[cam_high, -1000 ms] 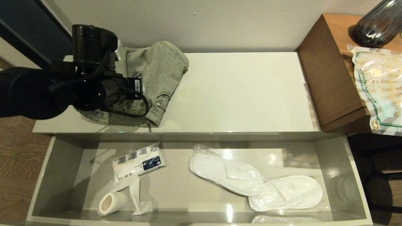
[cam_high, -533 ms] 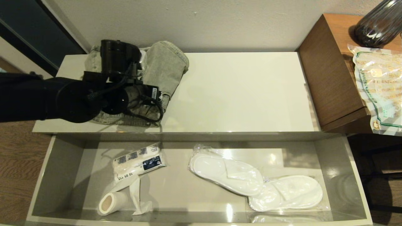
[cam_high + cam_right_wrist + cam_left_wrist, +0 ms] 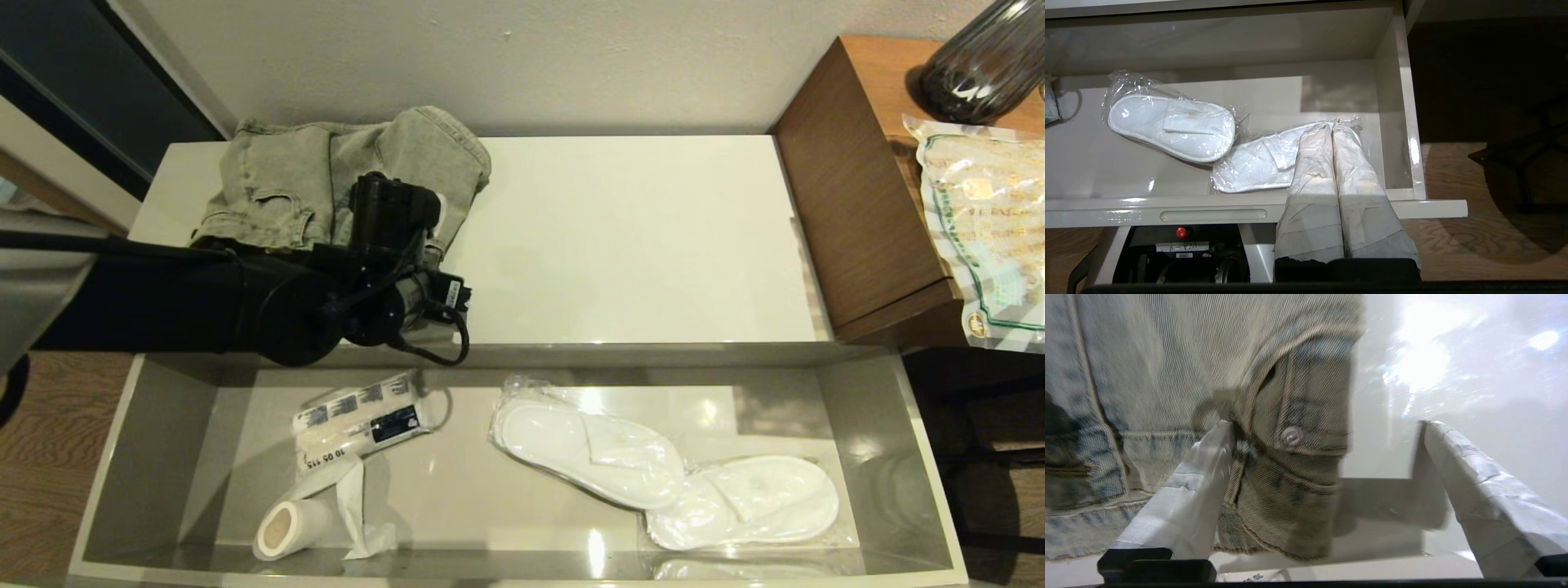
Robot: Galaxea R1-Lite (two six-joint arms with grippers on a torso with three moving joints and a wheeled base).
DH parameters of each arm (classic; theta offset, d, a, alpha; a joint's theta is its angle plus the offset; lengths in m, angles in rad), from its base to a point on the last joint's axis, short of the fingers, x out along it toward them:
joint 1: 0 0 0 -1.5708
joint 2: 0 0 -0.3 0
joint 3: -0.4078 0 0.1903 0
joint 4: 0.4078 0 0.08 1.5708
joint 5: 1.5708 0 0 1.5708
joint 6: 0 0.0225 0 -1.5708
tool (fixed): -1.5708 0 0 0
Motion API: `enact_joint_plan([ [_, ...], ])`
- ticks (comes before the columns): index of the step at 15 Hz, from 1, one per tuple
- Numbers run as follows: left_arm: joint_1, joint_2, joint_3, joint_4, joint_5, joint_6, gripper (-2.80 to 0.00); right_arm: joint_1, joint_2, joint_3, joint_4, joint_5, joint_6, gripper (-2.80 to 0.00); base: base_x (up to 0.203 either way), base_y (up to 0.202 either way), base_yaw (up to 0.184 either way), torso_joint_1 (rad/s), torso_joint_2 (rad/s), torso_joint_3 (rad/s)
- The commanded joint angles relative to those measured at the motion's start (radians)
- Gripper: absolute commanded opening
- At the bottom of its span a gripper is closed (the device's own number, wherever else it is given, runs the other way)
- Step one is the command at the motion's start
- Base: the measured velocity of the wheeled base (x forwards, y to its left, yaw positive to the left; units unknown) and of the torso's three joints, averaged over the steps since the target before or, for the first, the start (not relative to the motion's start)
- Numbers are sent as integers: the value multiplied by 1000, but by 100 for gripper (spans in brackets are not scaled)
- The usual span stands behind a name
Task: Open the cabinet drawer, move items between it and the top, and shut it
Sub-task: Pick up the shorts on the table
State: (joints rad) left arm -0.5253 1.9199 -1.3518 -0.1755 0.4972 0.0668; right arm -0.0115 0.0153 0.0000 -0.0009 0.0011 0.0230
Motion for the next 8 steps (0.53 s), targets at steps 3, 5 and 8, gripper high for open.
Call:
enact_joint_plan([
  [3, 3, 17, -7, -5, 47, 9, 0, 1, 2, 2, -1, 0, 0, -280, 0, 0, 0, 0, 0, 0],
  [5, 18, 19, -27, -48, 148, 33, 0, 1, 2, 2, -1, 0, 0, -280, 0, 0, 0, 0, 0, 0],
  [8, 38, 16, -36, -87, 207, 53, 0, 1, 2, 2, -1, 0, 0, -280, 0, 0, 0, 0, 0, 0],
])
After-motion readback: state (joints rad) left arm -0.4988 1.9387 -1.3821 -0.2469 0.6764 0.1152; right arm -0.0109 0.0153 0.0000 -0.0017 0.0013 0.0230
